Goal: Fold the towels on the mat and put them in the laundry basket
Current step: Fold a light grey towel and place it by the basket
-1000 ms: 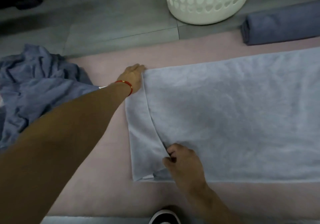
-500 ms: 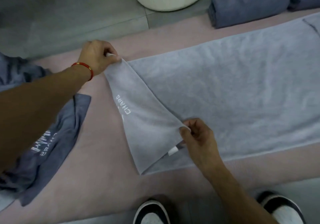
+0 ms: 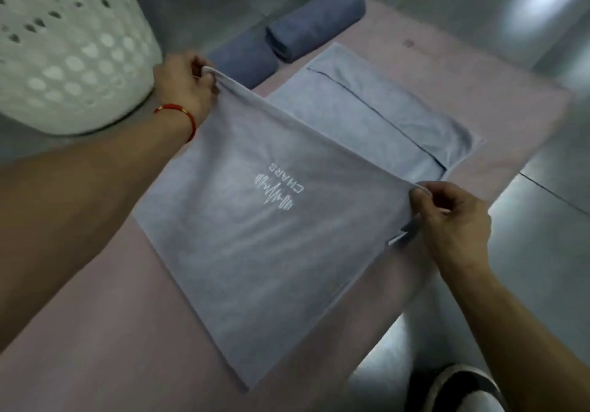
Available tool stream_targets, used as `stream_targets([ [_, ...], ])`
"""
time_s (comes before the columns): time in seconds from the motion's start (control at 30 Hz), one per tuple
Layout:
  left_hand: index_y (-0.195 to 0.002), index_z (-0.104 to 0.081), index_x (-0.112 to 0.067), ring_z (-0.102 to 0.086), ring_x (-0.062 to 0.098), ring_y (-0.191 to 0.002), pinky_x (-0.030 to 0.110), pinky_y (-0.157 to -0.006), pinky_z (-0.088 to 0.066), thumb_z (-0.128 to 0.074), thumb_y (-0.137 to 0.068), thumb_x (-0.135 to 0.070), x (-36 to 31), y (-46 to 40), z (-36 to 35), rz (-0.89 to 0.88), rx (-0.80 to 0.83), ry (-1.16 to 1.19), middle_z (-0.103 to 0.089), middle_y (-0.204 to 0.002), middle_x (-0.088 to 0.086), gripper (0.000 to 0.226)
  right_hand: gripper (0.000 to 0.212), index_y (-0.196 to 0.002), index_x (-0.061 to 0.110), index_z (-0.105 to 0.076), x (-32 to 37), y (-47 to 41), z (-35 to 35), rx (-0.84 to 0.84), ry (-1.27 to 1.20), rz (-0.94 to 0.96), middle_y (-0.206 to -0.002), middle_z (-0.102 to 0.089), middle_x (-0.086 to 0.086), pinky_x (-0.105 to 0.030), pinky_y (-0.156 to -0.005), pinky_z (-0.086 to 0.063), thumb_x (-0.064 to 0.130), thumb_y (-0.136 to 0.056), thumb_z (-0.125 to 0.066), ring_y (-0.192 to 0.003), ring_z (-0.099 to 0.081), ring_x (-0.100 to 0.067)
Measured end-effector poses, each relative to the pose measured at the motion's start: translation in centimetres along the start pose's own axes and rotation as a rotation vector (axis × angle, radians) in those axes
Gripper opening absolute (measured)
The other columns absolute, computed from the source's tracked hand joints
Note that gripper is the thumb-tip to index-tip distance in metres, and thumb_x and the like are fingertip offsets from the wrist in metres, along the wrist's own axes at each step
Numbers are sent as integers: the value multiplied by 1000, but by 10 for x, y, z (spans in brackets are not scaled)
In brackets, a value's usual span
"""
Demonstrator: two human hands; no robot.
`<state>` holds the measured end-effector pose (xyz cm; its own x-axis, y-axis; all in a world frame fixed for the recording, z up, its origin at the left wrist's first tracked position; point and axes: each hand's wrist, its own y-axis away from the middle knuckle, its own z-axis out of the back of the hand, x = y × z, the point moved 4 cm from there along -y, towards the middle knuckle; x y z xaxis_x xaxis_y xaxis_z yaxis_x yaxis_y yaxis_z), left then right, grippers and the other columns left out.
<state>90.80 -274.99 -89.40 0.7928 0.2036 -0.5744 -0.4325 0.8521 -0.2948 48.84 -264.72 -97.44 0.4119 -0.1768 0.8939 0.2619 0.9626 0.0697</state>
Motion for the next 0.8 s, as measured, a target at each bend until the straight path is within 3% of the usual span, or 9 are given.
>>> stream_targets([
  [0.07, -102, -72, -9, -65, 10, -80, 23, -81, -51, -56, -89, -19, -35, -25, -42, -36, 2, 5, -73, -96, 11, 23, 12, -96, 24, -76, -10, -34, 19, -111, 59, -19, -84, -73, 10, -17, -74, -50, 30, -90, -67, -78, -68, -3],
  [0.13, -100, -71, -11, -67, 26, -92, 34, -87, -51, -54, -87, -22, -65, -49, -79, -73, 13, -36, -73, -98, 12, 24, 17, -99, 25, -77, -21, -67, 33, -184, 114, -23, -98, -74, 4, -25, -86, -48, 32, -88, -66, -94, -68, -16],
  [0.23, -102, -70, -13, -63, 33, -103, 36, -92, -43, -52, -89, -21, -98, -81, -127, -100, -7, -157, -72, -105, 13, 24, 16, -98, 20, -79, -30, -111, 37, -191, 198, 42, -112, -73, 1, -23, -93, -44, 24, -86, -70, -107, -65, -19],
  [0.33, -105, -70, -12, -62, 36, -107, 37, -93, -43, -52, -93, -20, -121, -107, -171, -111, -13, -256, -71, -111, 16, 23, 19, -98, 22, -79, -44, -141, 34, -252, 226, 41, -116, -73, 6, -42, -102, -48, 29, -85, -67, -111, -66, -22],
  [0.4, -107, -71, -10, -63, 35, -108, 38, -93, -45, -53, -94, -17, -130, -121, -198, -134, 11, -289, -71, -111, 17, 24, 24, -101, 23, -77, -52, -151, 31, -334, 203, 7, -114, -74, 7, -51, -100, -49, 35, -86, -63, -108, -66, -23],
  [0.5, -103, -71, -5, -63, 37, -107, 39, -91, -47, -51, -92, -10, -134, -133, -231, -157, 50, -331, -70, -109, 22, 23, 24, -100, 23, -75, -57, -158, 27, -407, 250, 23, -105, -74, 6, -53, -94, -49, 38, -89, -60, -101, -65, -27],
  [0.67, -105, -73, -17, -65, 37, -105, 39, -90, -51, -57, -93, -16, -121, -141, -268, -160, 207, -303, -72, -108, 18, 20, 15, -98, 23, -74, -58, -157, 26, -434, 271, 28, -96, -72, 2, -55, -90, -50, 32, -92, -63, -95, -64, -28],
  [0.8, -107, -71, -20, -64, 36, -103, 42, -88, -53, -58, -91, -19, -113, -144, -275, -336, 316, -319, -71, -108, 13, 20, 16, -104, 24, -73, -53, -157, 24, -428, 328, 23, -101, -69, -2, -52, -92, -45, 30, -95, -61, -99, -59, -30],
])
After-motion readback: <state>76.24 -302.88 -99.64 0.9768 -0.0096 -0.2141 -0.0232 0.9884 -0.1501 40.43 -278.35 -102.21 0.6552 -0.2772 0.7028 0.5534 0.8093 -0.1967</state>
